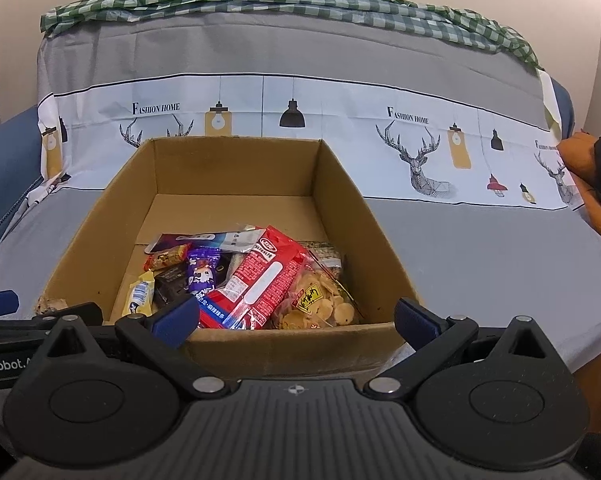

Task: Organize snacks

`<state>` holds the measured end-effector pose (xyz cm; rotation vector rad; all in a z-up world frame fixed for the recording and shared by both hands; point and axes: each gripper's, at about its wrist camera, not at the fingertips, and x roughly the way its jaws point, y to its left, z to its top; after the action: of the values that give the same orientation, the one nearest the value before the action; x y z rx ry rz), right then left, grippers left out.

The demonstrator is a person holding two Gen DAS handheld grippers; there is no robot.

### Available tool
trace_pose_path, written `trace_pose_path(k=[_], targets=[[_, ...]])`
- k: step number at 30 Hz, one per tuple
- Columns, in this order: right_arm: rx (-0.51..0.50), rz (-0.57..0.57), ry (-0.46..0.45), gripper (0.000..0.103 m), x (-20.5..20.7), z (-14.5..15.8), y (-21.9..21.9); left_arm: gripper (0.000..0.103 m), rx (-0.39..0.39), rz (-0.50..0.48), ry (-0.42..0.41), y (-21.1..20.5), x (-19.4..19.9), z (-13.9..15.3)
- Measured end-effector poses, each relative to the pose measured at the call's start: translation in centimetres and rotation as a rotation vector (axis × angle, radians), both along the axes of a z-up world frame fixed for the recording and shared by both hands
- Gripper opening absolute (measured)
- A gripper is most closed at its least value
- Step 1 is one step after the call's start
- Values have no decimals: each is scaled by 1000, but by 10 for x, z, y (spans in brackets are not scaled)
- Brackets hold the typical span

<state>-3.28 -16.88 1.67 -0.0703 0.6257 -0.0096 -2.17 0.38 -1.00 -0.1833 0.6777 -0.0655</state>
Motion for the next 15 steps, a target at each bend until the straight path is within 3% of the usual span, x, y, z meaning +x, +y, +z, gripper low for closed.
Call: trace_pose_path(k=[15], targets=[[-6, -12, -2, 102, 1, -1, -1, 103, -5, -14, -4, -1, 0, 0]])
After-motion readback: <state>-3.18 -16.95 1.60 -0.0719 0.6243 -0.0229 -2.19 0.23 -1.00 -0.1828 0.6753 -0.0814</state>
